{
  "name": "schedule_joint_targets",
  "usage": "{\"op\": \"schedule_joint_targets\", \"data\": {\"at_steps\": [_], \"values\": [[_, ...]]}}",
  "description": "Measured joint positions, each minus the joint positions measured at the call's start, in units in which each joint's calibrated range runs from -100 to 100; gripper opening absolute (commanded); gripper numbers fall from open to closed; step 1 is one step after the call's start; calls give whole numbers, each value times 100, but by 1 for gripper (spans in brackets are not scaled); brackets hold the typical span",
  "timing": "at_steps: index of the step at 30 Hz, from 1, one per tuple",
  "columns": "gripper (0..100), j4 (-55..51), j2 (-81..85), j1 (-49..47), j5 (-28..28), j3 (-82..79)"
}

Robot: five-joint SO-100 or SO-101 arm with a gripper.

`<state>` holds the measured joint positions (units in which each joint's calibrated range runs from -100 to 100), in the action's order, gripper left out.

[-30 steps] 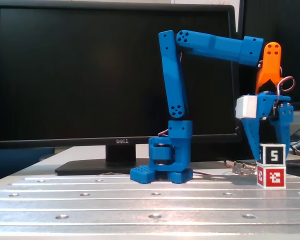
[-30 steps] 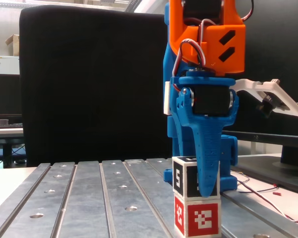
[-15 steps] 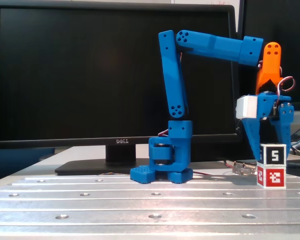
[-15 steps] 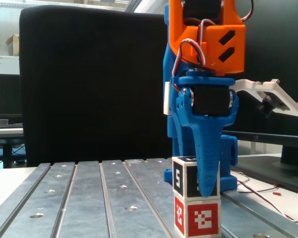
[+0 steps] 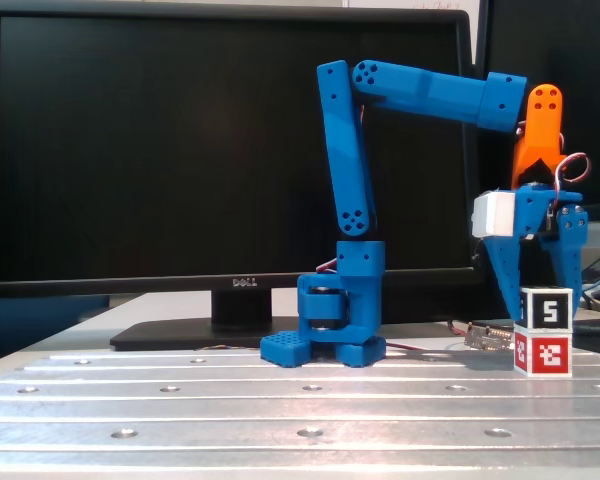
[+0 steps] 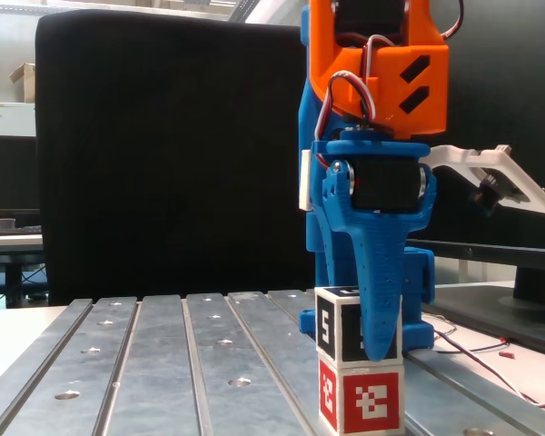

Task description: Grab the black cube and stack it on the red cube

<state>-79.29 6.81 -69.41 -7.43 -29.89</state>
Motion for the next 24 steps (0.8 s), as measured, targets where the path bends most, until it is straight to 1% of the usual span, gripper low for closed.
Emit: {"op": "schedule_joint_targets", "data": {"at_steps": [6, 11, 14, 17, 24], "values": [[25, -26, -8, 0, 0, -18], [30, -26, -8, 0, 0, -18], [31, -34, -8, 0, 0, -18], [31, -223, -8, 0, 0, 0], [31, -894, -8, 0, -100, 607]]}}
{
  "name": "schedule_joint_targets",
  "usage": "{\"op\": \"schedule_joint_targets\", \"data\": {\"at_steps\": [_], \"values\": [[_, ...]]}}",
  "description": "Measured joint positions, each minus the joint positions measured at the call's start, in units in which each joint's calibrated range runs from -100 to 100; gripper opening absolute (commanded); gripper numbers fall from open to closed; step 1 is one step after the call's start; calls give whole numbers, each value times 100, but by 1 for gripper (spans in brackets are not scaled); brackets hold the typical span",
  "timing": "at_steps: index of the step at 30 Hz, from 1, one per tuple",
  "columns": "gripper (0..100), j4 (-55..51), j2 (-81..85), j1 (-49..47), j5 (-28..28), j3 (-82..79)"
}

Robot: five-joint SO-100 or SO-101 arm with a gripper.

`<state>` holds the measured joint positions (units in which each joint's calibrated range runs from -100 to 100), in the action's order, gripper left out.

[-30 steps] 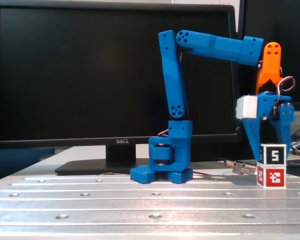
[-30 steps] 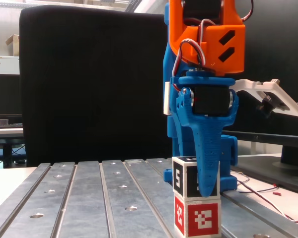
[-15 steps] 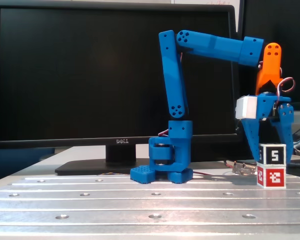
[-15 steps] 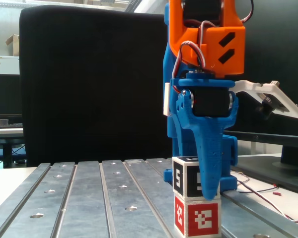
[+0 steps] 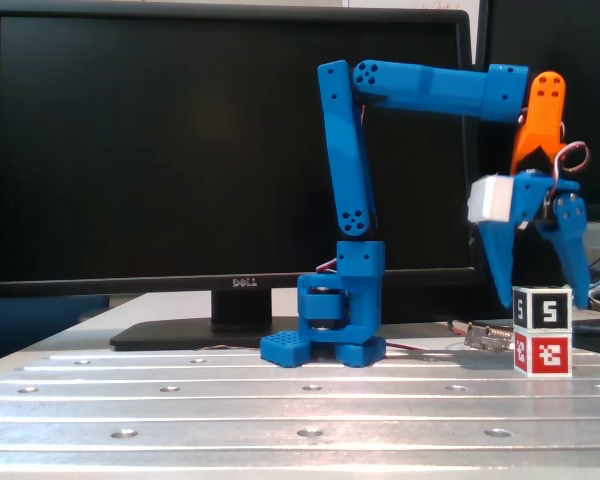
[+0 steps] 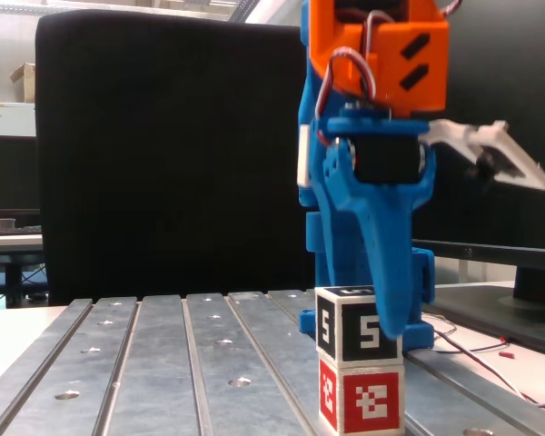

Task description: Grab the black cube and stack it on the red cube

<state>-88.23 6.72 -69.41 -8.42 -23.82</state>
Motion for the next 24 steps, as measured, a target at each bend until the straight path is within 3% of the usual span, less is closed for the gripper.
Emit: {"op": "schedule_joint_targets", "data": {"at_steps": [13, 24], "values": [[31, -1083, 0, 385, -220, 1413], [31, -1109, 118, 1711, -278, 1531]]}}
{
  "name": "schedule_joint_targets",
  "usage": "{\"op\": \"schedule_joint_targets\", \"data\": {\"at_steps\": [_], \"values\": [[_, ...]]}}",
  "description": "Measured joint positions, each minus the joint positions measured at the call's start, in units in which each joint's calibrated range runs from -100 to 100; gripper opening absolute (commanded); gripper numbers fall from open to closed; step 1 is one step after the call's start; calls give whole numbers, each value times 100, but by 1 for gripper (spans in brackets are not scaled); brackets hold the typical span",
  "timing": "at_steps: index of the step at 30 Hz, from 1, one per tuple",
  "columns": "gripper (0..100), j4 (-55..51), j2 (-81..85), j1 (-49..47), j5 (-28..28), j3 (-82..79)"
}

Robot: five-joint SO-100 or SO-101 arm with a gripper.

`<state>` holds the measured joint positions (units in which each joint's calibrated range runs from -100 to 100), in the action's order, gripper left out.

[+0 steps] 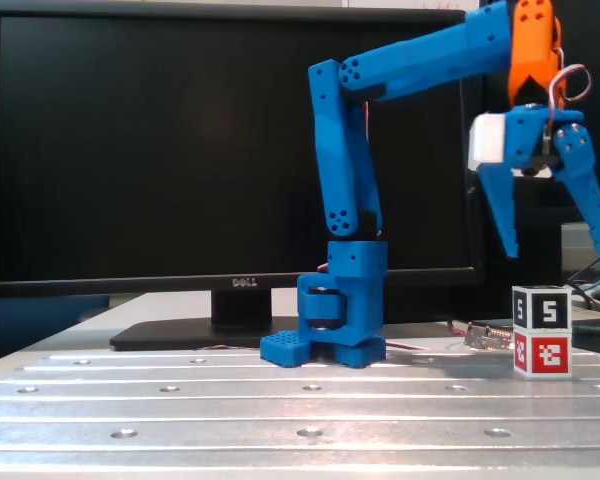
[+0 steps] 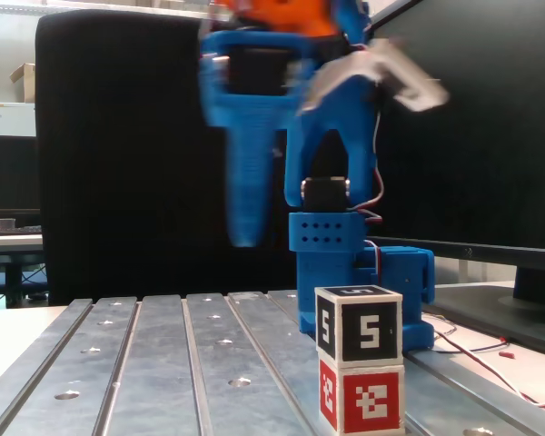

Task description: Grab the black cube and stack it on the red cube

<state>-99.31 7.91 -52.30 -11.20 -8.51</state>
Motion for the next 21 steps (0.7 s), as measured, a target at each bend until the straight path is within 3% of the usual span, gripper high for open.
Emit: {"op": "schedule_joint_targets", "data": {"at_steps": [14, 21], "values": [[31, 9, 0, 2652, 0, 0], [31, 524, 0, 3867, 0, -543]]}}
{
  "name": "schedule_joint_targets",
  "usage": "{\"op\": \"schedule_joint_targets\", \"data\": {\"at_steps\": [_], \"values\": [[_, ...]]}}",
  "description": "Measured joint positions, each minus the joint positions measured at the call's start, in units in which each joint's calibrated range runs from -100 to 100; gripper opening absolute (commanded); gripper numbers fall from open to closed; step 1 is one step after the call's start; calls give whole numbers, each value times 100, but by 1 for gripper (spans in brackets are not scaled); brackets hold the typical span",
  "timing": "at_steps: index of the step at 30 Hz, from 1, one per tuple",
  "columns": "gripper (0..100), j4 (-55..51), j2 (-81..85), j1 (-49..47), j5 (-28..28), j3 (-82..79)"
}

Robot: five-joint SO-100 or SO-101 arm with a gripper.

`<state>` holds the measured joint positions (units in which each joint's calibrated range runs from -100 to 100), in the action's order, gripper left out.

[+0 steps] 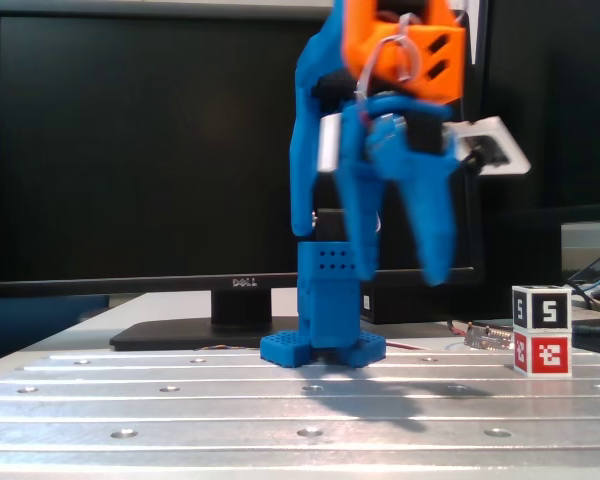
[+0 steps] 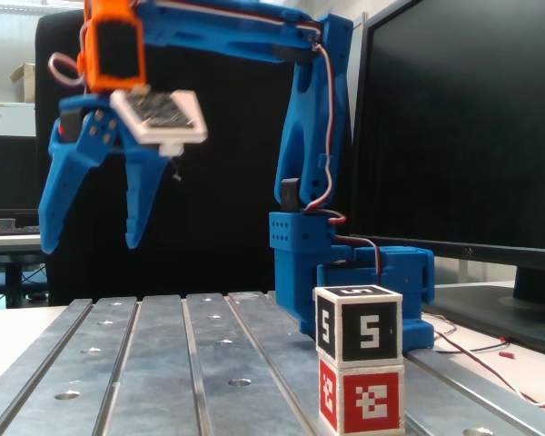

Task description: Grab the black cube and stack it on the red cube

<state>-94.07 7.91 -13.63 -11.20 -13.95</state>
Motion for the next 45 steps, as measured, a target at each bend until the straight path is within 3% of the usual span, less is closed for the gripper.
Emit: {"op": "schedule_joint_targets", "data": {"at_steps": [17, 29, 45], "values": [[30, 430, 0, 1230, 5, -272], [6, 868, 0, 1267, 892, -389], [1, 3189, 1987, 1259, 1139, -3533]]}}
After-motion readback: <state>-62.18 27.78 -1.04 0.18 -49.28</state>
